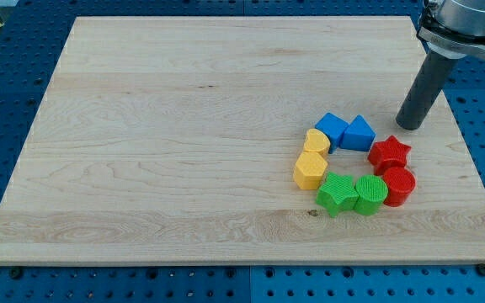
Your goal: Slide the red star into the red circle
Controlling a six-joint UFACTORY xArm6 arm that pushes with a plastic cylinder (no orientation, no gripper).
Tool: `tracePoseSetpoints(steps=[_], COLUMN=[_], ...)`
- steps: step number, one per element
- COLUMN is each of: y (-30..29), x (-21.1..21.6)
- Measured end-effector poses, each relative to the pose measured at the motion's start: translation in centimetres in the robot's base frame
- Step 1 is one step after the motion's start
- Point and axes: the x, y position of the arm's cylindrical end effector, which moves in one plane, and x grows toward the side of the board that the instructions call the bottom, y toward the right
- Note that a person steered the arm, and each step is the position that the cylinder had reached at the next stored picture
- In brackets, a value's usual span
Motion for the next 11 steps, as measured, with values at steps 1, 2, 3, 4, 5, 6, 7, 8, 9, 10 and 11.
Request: tracePoseSetpoints(steps=[1,2,3,4,5,6,7,8,9,10,11], y=[0.0,0.0,-0.1,-1.4,-2.5,-2.8,-2.8,-2.8,-2.8,-2.8,-2.8], x=[0.0,0.5,0.9,2.2,2.9,2.9,3.5,3.5,3.8,4.3,4.5])
